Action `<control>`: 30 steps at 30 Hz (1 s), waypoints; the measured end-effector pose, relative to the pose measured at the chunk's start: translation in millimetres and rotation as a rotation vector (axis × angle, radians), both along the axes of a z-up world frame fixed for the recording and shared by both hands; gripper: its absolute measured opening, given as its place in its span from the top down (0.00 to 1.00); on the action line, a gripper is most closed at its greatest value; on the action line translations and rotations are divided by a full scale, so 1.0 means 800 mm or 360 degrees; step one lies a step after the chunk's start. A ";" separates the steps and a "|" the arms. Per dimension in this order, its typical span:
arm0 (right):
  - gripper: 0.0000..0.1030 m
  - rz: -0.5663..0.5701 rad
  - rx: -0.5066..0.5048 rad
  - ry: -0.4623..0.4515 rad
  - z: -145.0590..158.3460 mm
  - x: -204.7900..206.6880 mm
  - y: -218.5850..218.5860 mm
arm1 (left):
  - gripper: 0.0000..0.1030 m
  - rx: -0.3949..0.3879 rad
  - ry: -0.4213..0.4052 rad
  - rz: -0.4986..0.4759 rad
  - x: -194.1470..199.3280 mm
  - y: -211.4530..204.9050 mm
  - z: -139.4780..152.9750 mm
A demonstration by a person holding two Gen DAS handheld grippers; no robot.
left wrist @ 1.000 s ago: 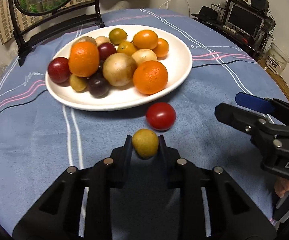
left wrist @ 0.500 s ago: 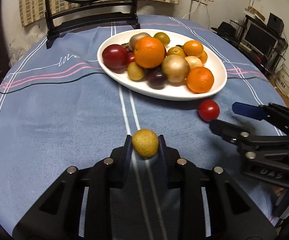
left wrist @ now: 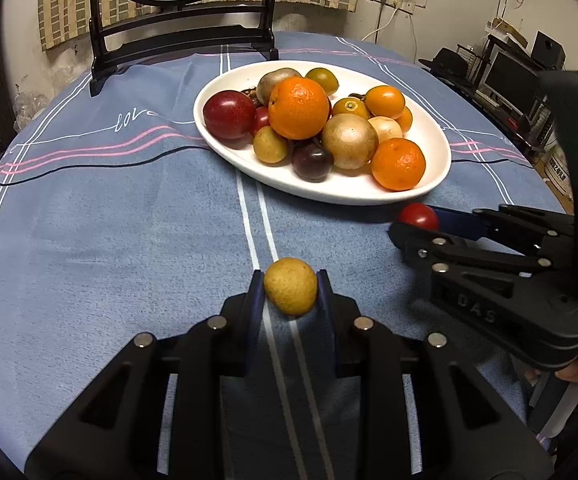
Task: Organize fruits
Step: 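Grasp the yellow-green fruit with the left tool while the right tool grasps the red tomato, then place the yellow-green fruit and red tomato on the white plate and open both tools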
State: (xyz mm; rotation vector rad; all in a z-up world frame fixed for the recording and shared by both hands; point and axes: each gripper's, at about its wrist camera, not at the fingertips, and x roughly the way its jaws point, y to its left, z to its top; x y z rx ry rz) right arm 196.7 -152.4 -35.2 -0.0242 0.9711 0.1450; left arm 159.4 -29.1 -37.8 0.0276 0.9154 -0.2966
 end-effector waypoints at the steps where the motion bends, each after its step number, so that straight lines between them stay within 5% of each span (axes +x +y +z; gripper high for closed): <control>1: 0.69 -0.0008 0.0006 -0.0004 0.001 -0.003 -0.004 | 0.75 0.0005 -0.0003 0.0000 -0.001 0.000 0.000; 17: 0.69 -0.0061 0.0139 -0.0131 0.035 -0.056 -0.074 | 0.75 0.0079 -0.0100 -0.0031 -0.011 -0.022 0.034; 30: 0.69 -0.0007 0.0127 -0.0219 0.060 -0.040 -0.078 | 0.75 0.0085 -0.0179 -0.0123 0.022 -0.060 0.082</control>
